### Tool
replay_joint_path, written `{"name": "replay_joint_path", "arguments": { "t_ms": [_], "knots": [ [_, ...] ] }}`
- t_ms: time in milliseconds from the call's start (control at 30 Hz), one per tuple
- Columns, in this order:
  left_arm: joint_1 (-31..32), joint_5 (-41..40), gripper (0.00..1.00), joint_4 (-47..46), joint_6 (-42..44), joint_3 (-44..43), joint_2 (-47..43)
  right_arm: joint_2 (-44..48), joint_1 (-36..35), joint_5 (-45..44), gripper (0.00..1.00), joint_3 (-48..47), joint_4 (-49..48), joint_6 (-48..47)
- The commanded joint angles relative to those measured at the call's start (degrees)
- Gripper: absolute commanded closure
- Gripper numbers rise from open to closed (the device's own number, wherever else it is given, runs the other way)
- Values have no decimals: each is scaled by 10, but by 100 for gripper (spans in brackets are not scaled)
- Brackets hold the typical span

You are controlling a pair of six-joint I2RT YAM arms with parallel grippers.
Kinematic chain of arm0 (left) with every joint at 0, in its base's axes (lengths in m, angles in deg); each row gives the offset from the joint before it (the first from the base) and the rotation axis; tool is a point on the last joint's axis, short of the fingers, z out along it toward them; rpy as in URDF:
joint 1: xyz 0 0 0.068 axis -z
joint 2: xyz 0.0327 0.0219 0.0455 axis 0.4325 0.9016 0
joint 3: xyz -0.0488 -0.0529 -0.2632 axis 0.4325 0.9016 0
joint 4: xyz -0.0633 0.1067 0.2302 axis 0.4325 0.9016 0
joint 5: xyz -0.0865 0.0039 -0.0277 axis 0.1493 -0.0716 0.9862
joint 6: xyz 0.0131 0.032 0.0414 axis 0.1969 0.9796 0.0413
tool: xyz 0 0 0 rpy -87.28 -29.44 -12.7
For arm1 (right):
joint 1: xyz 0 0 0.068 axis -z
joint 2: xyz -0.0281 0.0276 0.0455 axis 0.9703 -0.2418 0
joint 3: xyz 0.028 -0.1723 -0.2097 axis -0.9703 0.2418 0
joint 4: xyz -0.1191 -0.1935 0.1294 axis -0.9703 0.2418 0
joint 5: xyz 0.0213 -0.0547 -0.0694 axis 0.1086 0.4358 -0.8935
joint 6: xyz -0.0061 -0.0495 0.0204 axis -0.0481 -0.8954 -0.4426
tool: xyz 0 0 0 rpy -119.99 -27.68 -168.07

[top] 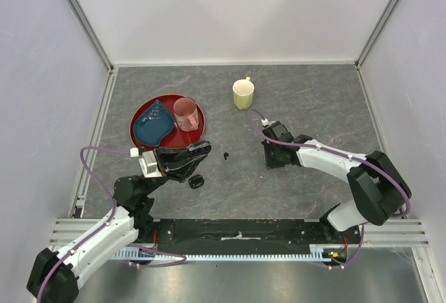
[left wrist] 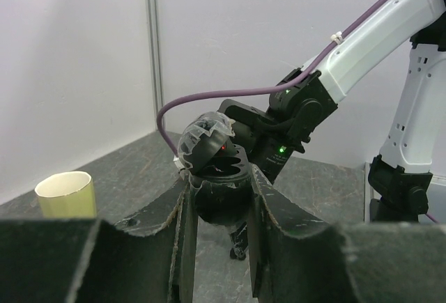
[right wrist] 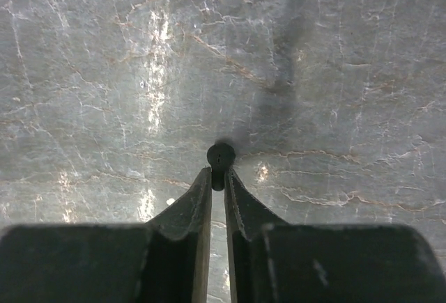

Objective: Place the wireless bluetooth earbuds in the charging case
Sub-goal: Adjust the earbud at the center of the board.

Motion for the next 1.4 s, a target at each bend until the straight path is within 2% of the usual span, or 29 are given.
{"name": "replay_joint_path", "arguments": {
  "t_ms": [0, 33, 100, 367, 533, 833, 1067, 1267, 1367],
  "knots": [
    [-3, 2, 98, -26, 1, -16, -3, -24, -16, -15, 80, -15, -21, 11],
    [-3, 2, 98, -26, 0, -17, -2, -25, -17, -7, 79, -15, -23, 12],
    [-3, 3, 98, -26, 0, -18, -1, -31, -19, 6, 67, -15, -35, 16],
    [-3, 1, 98, -23, -1, -16, -4, -20, -20, 35, 59, -22, -49, 22],
    [-3, 1, 98, -22, -1, -18, -4, -11, -20, 29, 58, -37, -39, 15],
    [-3, 3, 98, -18, 0, -16, -9, 79, -20, 34, 53, -55, -41, 7],
    [-4, 2, 98, -8, 4, -16, -16, 206, -20, 164, 51, -99, -84, 9],
    [-3, 11, 98, -9, 8, -20, -5, 220, -23, 321, 46, -152, -128, 25],
    [-3, 18, 98, -12, 9, -23, 5, 221, -34, 334, 42, -169, -136, 28]
  ]
}}
